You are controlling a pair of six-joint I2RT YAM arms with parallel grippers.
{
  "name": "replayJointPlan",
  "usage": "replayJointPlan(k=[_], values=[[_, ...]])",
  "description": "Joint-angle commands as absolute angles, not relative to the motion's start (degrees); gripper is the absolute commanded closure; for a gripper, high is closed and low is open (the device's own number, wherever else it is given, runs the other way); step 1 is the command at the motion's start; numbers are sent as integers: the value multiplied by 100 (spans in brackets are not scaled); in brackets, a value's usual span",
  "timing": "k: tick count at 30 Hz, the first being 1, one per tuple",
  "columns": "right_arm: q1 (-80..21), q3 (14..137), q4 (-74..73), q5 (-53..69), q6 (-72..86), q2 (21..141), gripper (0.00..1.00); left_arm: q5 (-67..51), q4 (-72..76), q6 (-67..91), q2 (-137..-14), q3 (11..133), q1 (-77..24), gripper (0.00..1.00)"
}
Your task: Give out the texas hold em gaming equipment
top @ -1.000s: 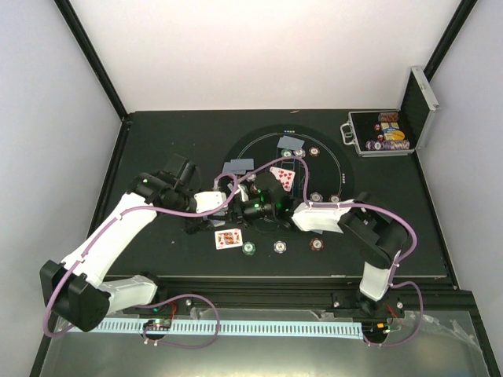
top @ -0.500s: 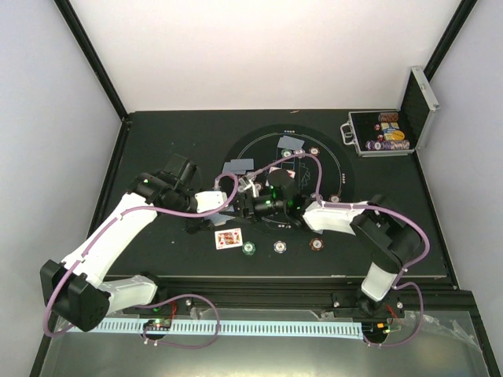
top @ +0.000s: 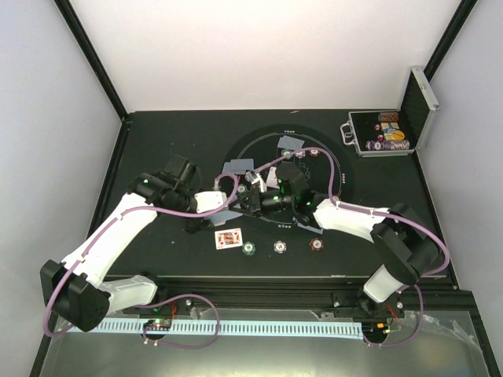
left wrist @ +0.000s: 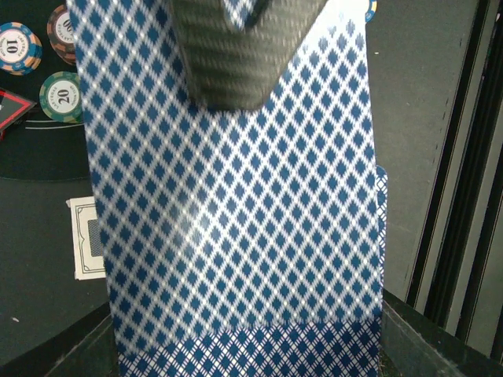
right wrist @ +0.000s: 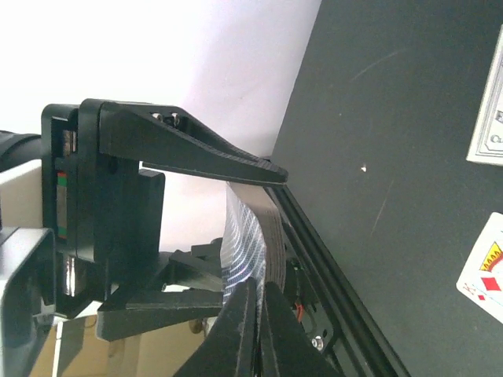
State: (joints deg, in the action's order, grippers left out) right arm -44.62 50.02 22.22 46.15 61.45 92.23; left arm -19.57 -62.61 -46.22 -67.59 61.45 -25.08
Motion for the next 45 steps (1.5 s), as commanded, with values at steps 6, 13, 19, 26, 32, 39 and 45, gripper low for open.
replayJointPlan(k=[6, 13, 19, 26, 32, 39, 45], values=[[-3711, 5409, 126, 4520, 4745, 8627, 99, -1984, -6240, -4613, -6669, 6199, -2496, 98], [-2947, 6514, -2128, 3859, 2665, 8706, 99, -1983, -6225, -4605, -6687, 6187, -2496, 98], [-3109, 7162, -2686, -137, 784, 9085, 99, -1979, -6231, -4604, -6706, 6197, -2496, 99], [-4226, 5489, 1873, -4551, -3603, 9734, 99, -1869, -6248, -4614, -6682, 6155, -2496, 98], [-4236, 5879, 1943, -4750, -4414, 10851, 99, -1887, -6269, -4588, -6688, 6204, -2496, 98], [-4240, 6326, 465, -4492, -3349, 11300, 98, -1789, -6289, -4635, -6651, 6164, -2494, 98], [-4243, 6135, -262, -3781, -2766, 10967, 56, -1861, -6283, -4616, -6673, 6179, -2494, 98]])
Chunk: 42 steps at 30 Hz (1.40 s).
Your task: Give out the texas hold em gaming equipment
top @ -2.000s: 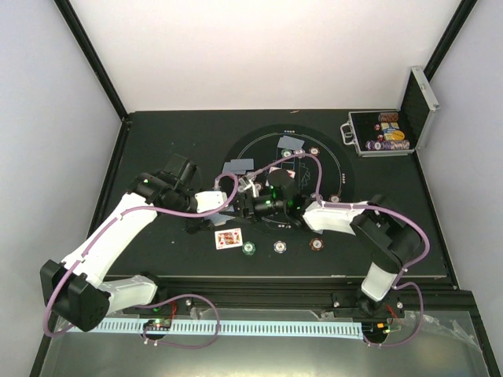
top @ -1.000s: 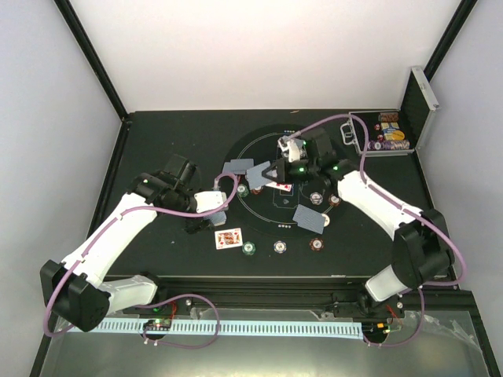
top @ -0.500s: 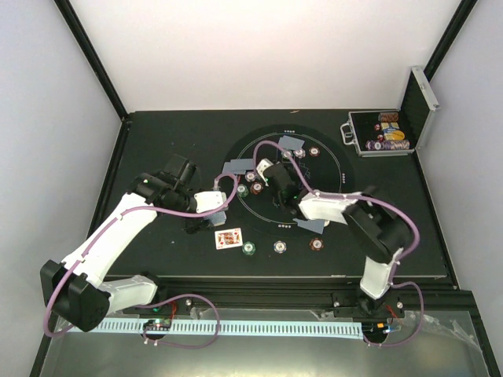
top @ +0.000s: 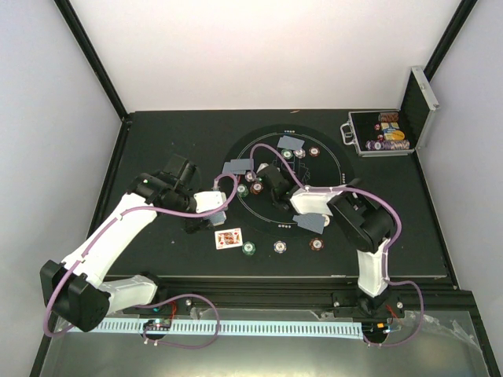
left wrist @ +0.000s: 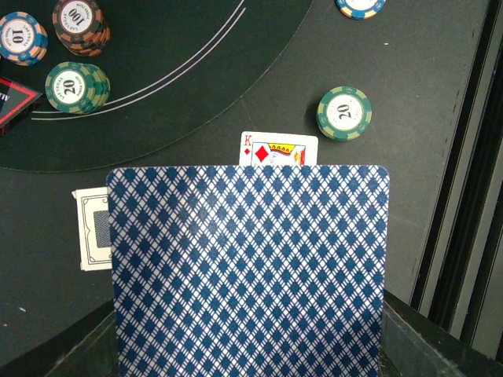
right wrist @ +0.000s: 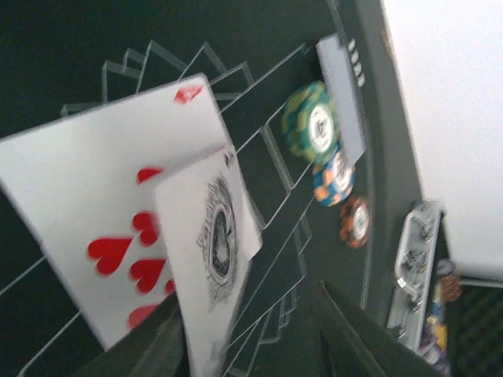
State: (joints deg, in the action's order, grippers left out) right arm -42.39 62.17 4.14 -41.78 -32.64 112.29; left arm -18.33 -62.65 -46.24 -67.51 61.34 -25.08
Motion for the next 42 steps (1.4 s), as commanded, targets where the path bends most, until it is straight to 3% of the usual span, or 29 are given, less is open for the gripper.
replayJointPlan(k=[1, 4, 11, 17, 23, 25, 29, 34, 42], values=[[-4245, 6090, -323, -3693, -2729, 10908, 50, -1861, -6288, -4614, -6671, 6183, -2496, 98], [-4244, 5998, -470, -3530, -2546, 10733, 42, -1871, -6300, -4622, -6655, 6187, -2492, 98], [-4240, 5905, -703, -3369, -2062, 10103, 34, -1876, -6378, -4625, -6607, 6209, -2496, 99], [-4191, 5846, -1019, -3136, -1622, 9364, 17, -1904, -6422, -4632, -6566, 6229, -2487, 99], [-4027, 5904, -1332, -2607, -109, 8265, 8, -1940, -6399, -4614, -6539, 6231, -2493, 98], [-3949, 5850, -1341, -2164, 554, 7862, 1, -1951, -6406, -4610, -6549, 6244, -2495, 99], [-3781, 5849, -1496, -372, 1772, 7423, 0, -2000, -6388, -4599, -6555, 6275, -2492, 99], [-3894, 5586, -1036, 2097, 3239, 7721, 0, -2149, -6335, -4594, -6649, 6325, -2496, 98], [-4483, 5156, 20, 2721, 4283, 8226, 3, -2191, -6321, -4579, -6711, 6351, -2496, 99]])
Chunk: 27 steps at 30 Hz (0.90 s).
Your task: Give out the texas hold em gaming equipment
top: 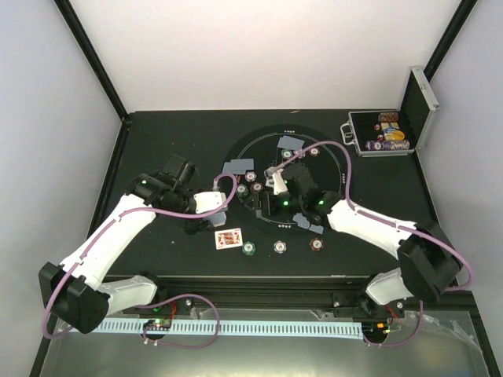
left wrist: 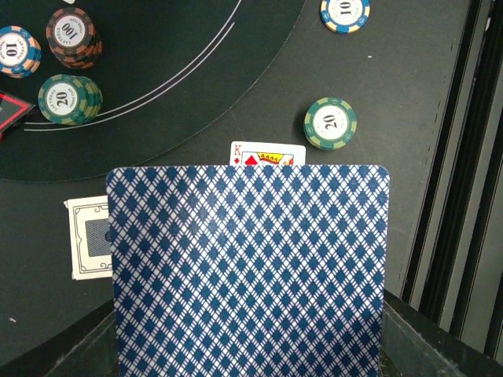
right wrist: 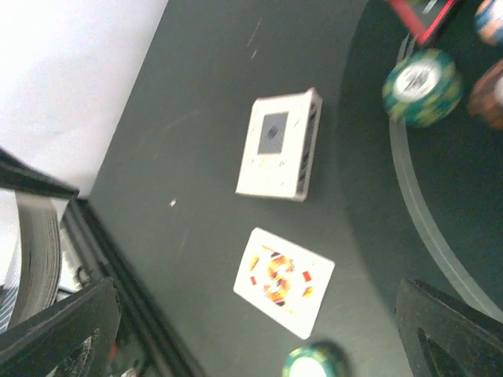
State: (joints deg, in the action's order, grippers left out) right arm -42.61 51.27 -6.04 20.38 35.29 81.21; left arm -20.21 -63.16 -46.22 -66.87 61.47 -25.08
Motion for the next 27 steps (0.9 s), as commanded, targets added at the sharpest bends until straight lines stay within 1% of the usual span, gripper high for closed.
replayJointPlan(k=[1, 3, 5, 8, 11, 14, 20, 27], values=[[-4493, 5253, -260, 2392, 4165, 8315, 3, -2189, -6334, -4587, -6714, 6349, -2496, 98], [-4205, 5639, -934, 1954, 3858, 8642, 5, -2176, -6346, -4592, -6719, 6354, -2492, 98], [-3787, 6041, -1341, 2107, 3649, 9104, 10, -2175, -6344, -4586, -6703, 6358, -2489, 98], [-3493, 6820, -2056, 1511, 3190, 9854, 15, -2163, -6316, -4568, -6673, 6332, -2496, 98], [-3206, 7463, -2397, 1359, 3005, 10674, 21, -2115, -6327, -4557, -6672, 6303, -2496, 98], [-2976, 7834, -2498, 1259, 2941, 11258, 23, -2003, -6319, -4557, -6666, 6302, -2496, 98], [-2767, 8093, -2608, 1148, 2808, 11762, 25, -1889, -6302, -4605, -6661, 6284, -2496, 99], [-2648, 7773, -2624, 964, 2687, 11823, 25, -1901, -6253, -4606, -6671, 6240, -2496, 98]])
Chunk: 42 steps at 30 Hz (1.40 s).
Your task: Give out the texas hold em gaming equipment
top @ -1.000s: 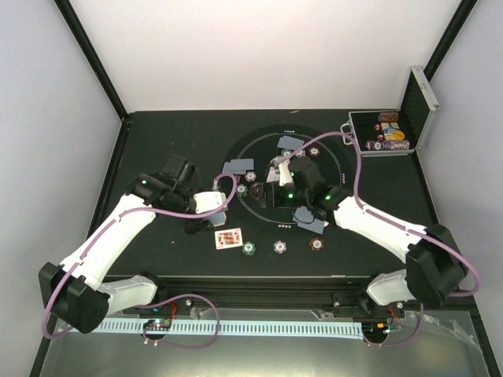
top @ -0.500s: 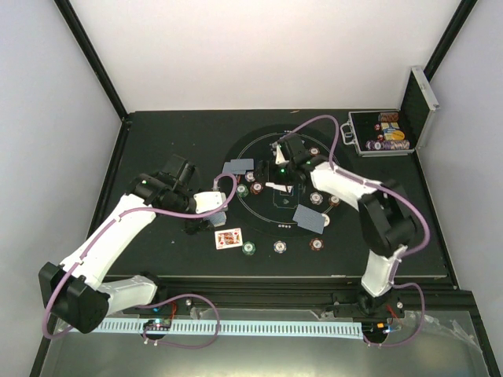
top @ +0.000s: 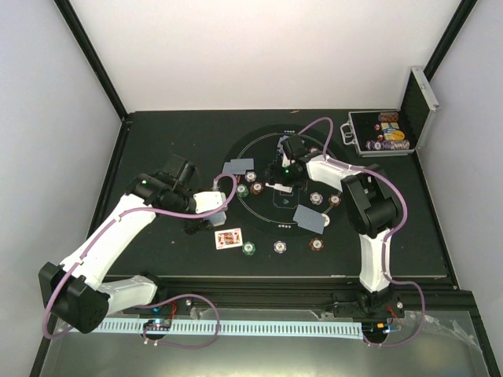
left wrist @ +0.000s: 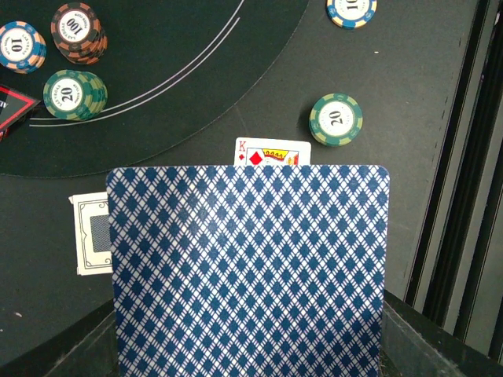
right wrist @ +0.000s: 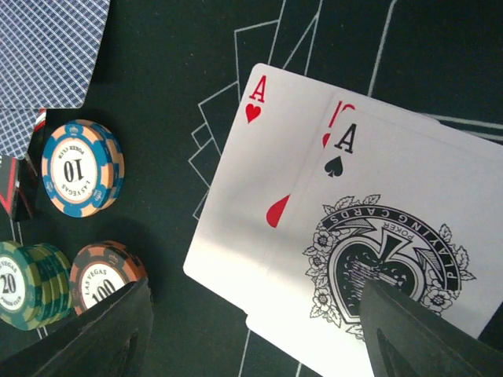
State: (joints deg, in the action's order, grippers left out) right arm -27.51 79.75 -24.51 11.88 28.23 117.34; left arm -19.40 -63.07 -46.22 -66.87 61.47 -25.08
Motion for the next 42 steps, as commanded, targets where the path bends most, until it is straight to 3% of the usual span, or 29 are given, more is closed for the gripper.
replayJointPlan(k=[1, 12, 19, 30, 36, 42], values=[[-2617, 7671, -2608, 925, 2687, 11796, 25, -1901, -6251, -4605, -6670, 6234, -2494, 98], [-2439, 7505, -3091, -57, 2228, 11521, 26, -1935, -6232, -4591, -6656, 6213, -2492, 99], [-2440, 7603, -3058, 345, 2231, 11266, 25, -1906, -6227, -4601, -6640, 6196, -2496, 98], [-2987, 6844, -2025, 2682, 3269, 9430, 15, -2005, -6196, -4571, -6676, 6213, -2496, 98], [-3730, 5892, -405, 3892, 4526, 9058, 13, -2068, -6209, -4555, -6686, 6231, -2496, 99], [-4229, 5158, 1401, 4353, 5597, 8921, 14, -2072, -6226, -4555, -6680, 6240, -2496, 98]])
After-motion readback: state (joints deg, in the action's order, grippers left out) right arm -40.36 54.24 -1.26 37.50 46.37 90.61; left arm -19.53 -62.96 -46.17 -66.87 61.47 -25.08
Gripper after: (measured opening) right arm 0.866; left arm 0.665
